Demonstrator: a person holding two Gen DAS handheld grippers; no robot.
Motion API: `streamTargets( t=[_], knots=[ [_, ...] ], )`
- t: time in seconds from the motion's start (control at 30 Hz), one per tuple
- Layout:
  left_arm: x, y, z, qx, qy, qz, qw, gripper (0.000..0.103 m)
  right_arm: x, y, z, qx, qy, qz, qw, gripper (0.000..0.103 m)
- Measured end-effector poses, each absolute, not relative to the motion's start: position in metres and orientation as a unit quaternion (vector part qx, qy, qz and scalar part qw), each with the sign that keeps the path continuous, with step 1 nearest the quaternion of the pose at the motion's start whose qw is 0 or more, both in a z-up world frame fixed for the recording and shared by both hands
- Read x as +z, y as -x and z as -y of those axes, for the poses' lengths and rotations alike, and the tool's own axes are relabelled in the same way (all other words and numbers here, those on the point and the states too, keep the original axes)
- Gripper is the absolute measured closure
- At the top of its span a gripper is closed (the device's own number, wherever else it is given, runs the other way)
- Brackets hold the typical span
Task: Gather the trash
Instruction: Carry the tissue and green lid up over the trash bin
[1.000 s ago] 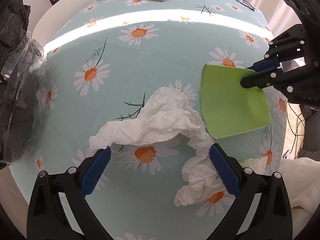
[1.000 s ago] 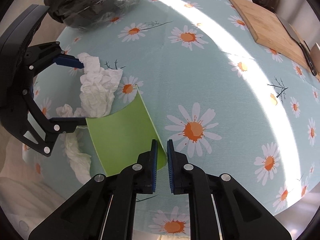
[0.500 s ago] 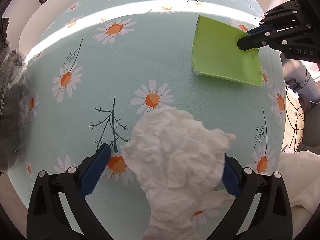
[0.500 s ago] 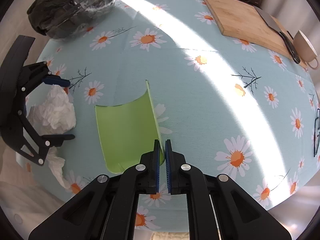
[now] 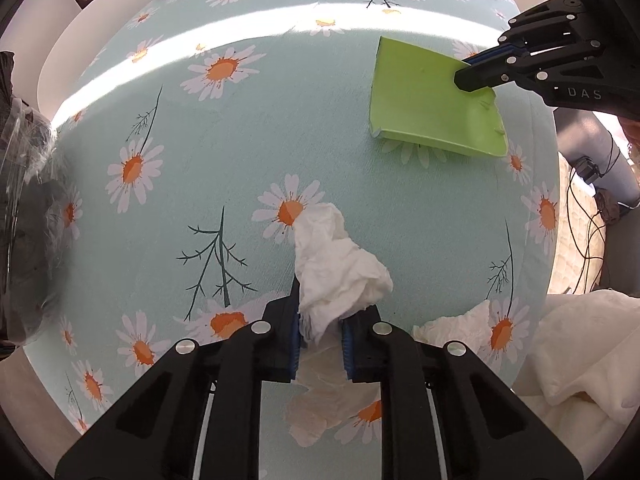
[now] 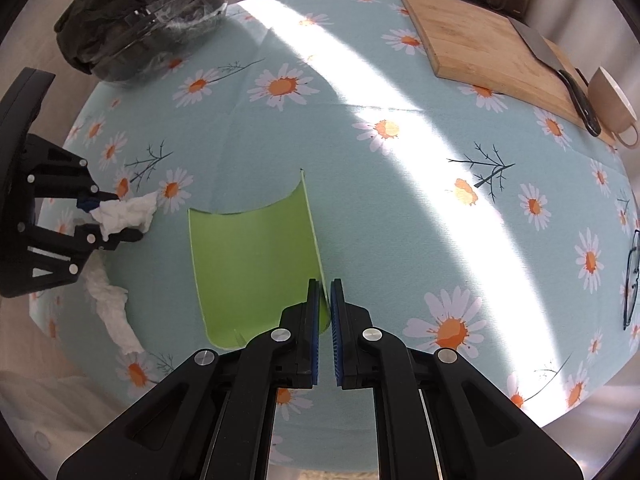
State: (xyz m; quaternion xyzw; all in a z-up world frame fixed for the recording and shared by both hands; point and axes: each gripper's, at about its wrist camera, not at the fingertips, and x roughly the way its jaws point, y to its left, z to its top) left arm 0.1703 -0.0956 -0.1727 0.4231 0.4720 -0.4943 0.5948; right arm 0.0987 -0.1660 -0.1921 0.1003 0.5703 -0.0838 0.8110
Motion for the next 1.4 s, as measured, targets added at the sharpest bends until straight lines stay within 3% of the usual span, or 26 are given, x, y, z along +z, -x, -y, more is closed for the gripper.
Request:
streamTargets(
  t=[0.87,0.9,0.93,0.97,1.03,1.27,1.3,1.37,1.4],
  knots=[
    [-0.065,-0.119,0.06,-0.417,-0.432,-0.403,0.691,0.088,-0.124,-0.108,0.168,-0.012,-0.033,-0.521,0.853,0.095],
    [-0.062,-0.116,0.058,-0.414,-0.432,-0.403,0.693,0.088,-0.127,-0.108,0.168,-0.014,-0.032,-0.523,0.852,0.092],
    [-0.061,-0.115,0.056,-0.41,-0.432,-0.401,0.696,0.088,-0.13,-0.107,0.167,-0.017,-0.033,-0.525,0.85,0.078],
    [-0.059,-0.113,0.054,-0.406,-0.431,-0.401,0.699,0.088,-0.134,-0.107,0.168,-0.015,-0.037,-0.527,0.849,0.058],
    [-0.057,-0.11,0.052,-0.398,-0.433,-0.4,0.703,0.088,-0.141,-0.106,0.168,-0.016,-0.045,-0.525,0.85,0.048],
    [-0.045,-0.102,0.043,-0.365,-0.425,-0.402,0.724,0.088,-0.178,-0.112,0.168,-0.019,-0.04,-0.557,0.829,0.051],
    [-0.044,-0.101,0.042,-0.361,-0.423,-0.402,0.727,0.088,-0.183,-0.112,0.168,-0.018,-0.04,-0.561,0.826,0.056],
    [-0.04,-0.099,0.04,-0.351,-0.42,-0.402,0.735,0.088,-0.193,-0.114,0.165,-0.007,-0.039,-0.576,0.817,0.081],
    [-0.038,-0.099,0.039,-0.345,-0.416,-0.402,0.739,0.088,-0.196,-0.114,0.163,-0.002,-0.037,-0.579,0.814,0.085]
  ],
)
